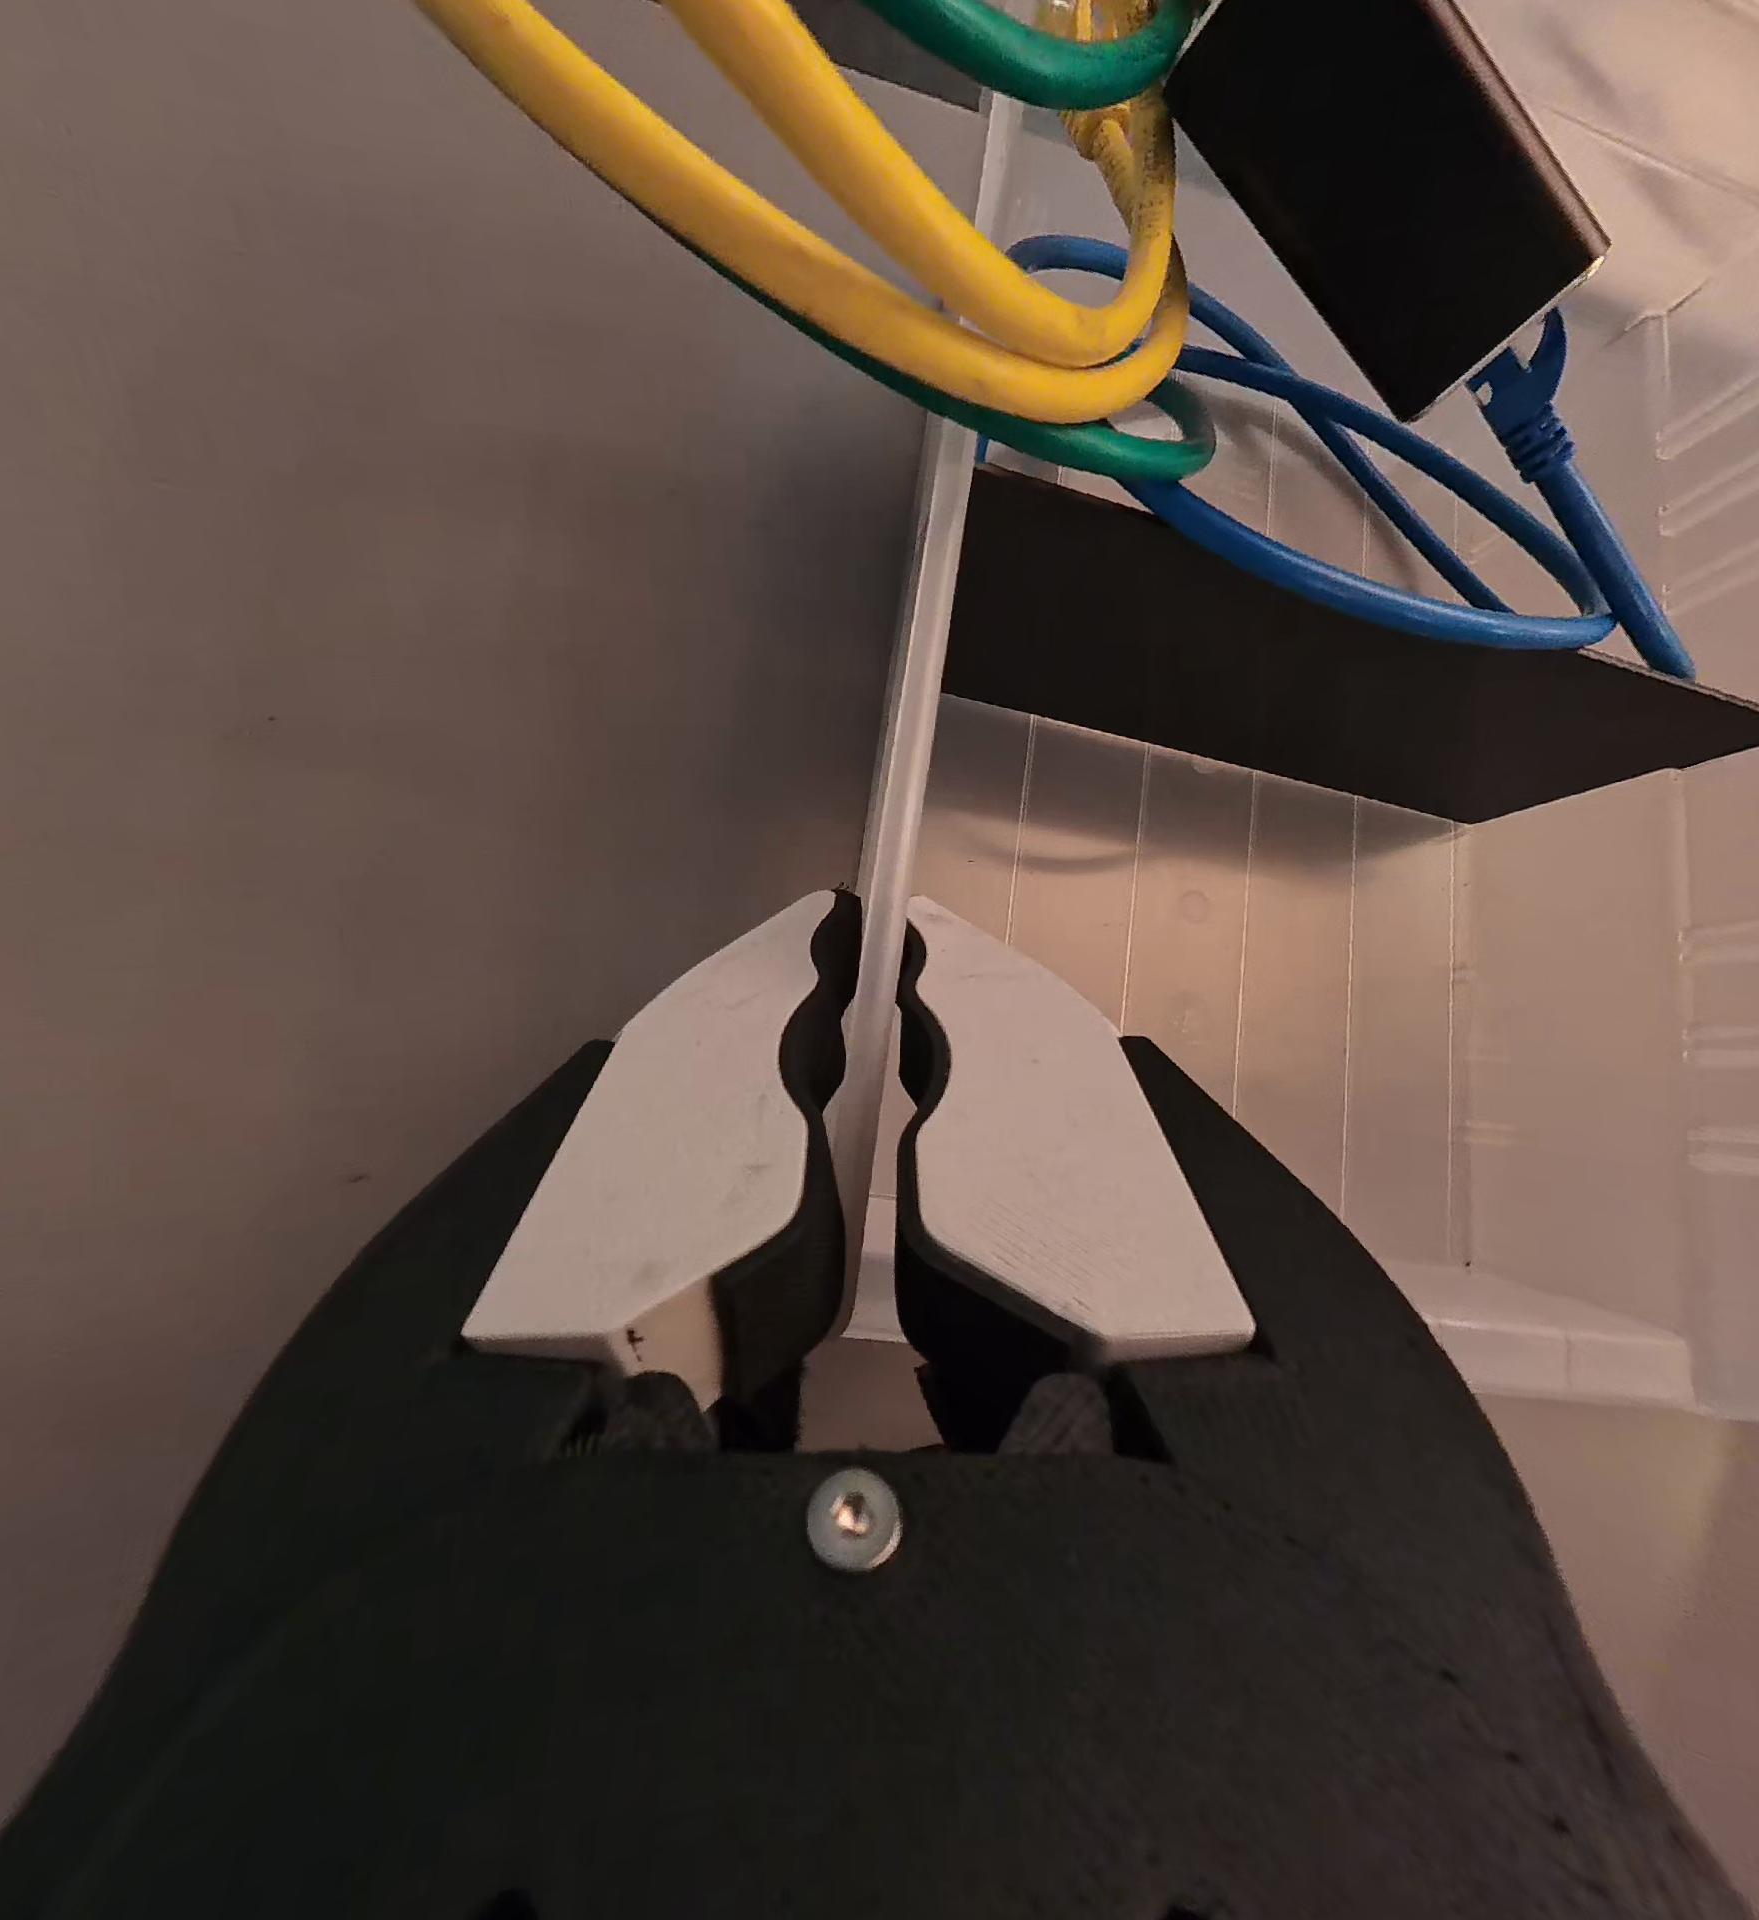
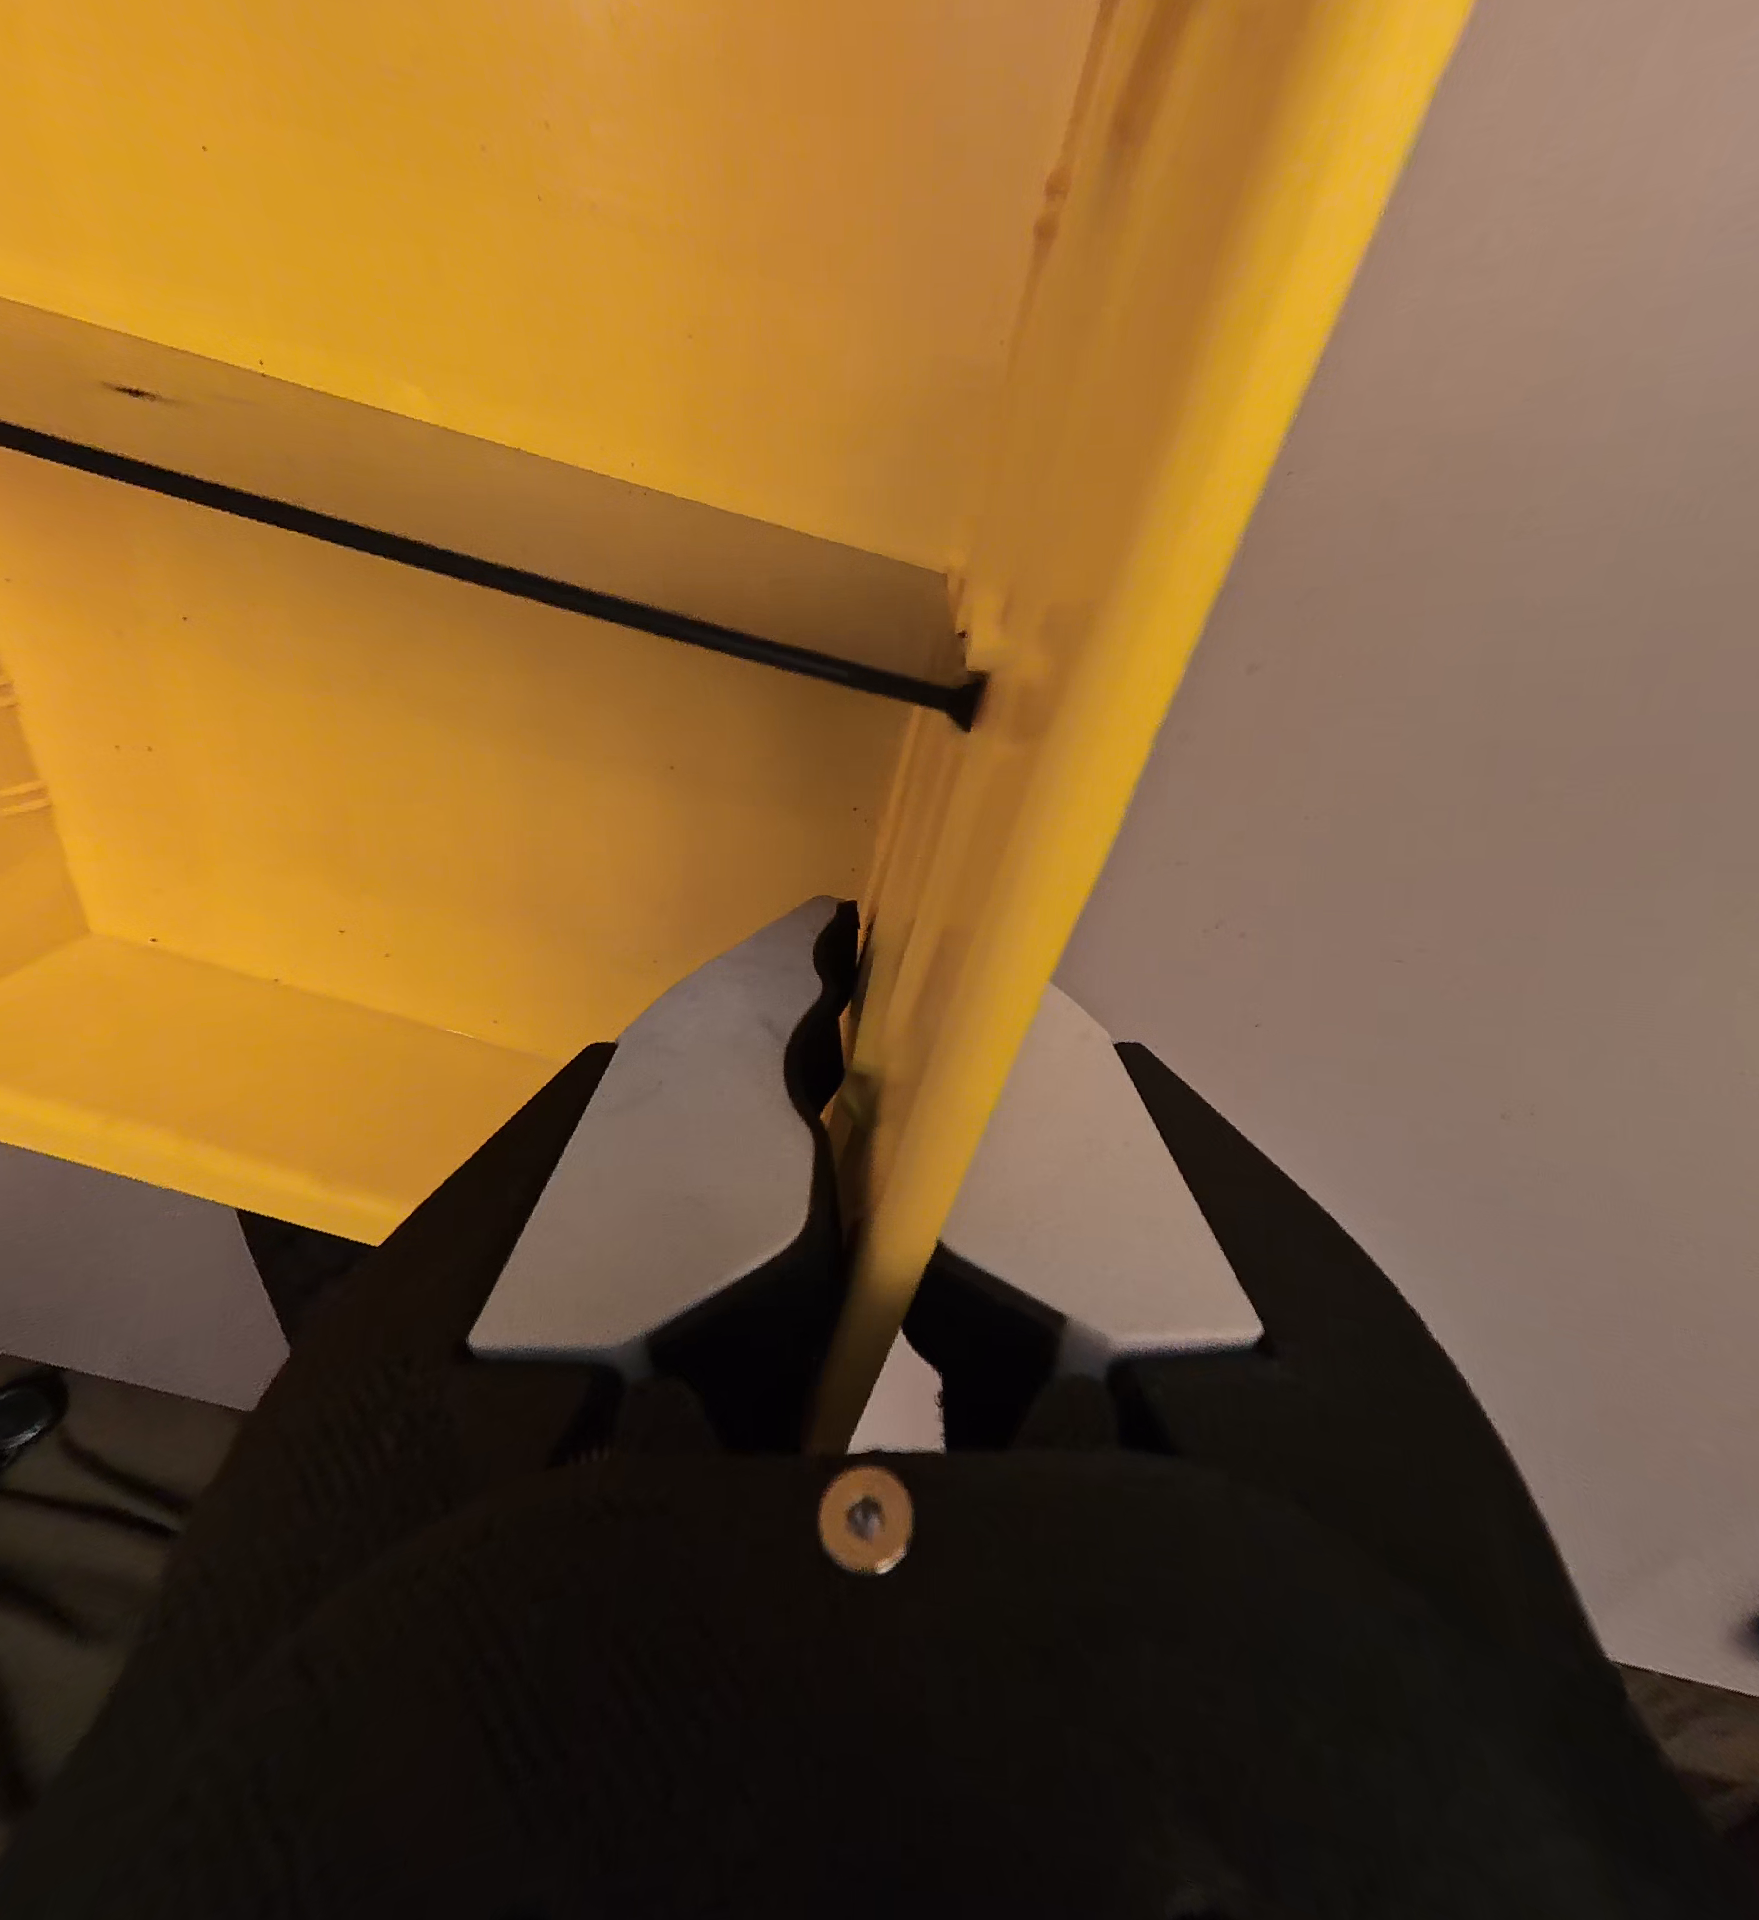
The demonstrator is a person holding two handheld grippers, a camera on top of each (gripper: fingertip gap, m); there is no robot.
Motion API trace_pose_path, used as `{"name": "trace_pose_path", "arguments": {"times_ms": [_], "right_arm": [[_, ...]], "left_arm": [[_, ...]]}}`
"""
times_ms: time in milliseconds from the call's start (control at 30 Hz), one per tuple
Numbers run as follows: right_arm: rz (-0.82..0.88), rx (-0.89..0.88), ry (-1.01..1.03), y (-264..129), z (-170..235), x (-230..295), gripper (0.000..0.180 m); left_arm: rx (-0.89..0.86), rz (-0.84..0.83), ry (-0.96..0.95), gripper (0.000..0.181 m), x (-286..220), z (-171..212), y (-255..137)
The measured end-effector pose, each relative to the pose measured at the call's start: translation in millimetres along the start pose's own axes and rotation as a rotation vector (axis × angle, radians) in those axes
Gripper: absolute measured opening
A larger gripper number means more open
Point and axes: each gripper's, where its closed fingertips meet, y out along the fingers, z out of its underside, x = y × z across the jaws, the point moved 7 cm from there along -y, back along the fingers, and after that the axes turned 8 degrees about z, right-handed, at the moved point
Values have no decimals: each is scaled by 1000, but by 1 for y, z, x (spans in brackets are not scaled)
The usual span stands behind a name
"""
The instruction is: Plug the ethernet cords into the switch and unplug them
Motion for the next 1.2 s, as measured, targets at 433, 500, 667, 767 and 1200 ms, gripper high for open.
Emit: {"name": "trace_pose_path", "arguments": {"times_ms": [433,500,667,767,1200], "right_arm": [[7,11,-30,1,-7,-11,5],[4,13,-30,1,-7,-16,5],[4,15,-33,1,-6,-20,5],[9,10,-33,1,-6,-20,6],[19,-109,-123,-15,9,-24,58]], "left_arm": [[-18,-10,-16,5,12,5,-9],[-23,-18,-19,5,14,6,-12],[-31,-23,-35,5,20,7,-16],[-35,-18,-25,5,20,7,-17],[-506,7,653,84,-38,-53,-56]]}}
